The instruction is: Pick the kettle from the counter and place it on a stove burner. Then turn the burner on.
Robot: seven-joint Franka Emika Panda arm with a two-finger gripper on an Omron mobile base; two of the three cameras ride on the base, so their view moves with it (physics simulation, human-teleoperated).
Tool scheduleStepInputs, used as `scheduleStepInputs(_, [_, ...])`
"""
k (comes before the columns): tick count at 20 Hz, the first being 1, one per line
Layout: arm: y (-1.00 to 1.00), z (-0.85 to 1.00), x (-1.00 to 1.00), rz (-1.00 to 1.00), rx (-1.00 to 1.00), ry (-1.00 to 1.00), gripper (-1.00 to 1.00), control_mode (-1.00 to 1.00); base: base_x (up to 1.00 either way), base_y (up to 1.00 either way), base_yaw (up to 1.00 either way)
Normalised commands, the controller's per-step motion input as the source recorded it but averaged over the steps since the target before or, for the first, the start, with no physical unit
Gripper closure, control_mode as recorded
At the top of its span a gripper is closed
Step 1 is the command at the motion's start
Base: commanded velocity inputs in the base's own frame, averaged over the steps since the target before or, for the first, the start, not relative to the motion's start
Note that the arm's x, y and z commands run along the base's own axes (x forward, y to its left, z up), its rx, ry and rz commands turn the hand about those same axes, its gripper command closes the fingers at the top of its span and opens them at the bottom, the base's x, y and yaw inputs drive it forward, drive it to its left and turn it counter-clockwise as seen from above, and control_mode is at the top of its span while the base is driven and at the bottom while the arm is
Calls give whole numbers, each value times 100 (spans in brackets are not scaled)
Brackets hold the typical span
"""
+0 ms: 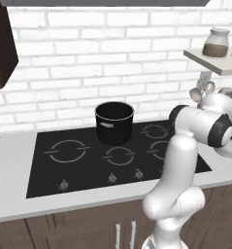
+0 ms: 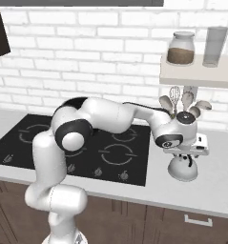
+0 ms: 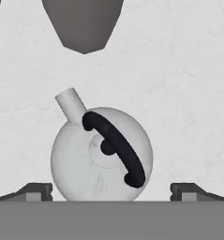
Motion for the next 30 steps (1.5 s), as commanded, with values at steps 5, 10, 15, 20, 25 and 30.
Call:
scheduleStepInputs(5, [-1,-14,1,0,0,0,-100,-100,0,0,0])
scheduleStepInputs(10, [0,-7,0,3,0,0,-100,-100,0,0,0])
scheduleStepInputs(15, [0,-6,7,6,0,0,-100,-100,0,0,0])
scheduleStepInputs(20, [0,-10,9,9,0,1,-100,-100,0,0,0])
scheduleStepInputs(25, [0,-9,12,9,0,2,-100,-100,0,0,0])
scheduleStepInputs(30, [0,-1,5,5,0,2,-100,-100,0,0,0])
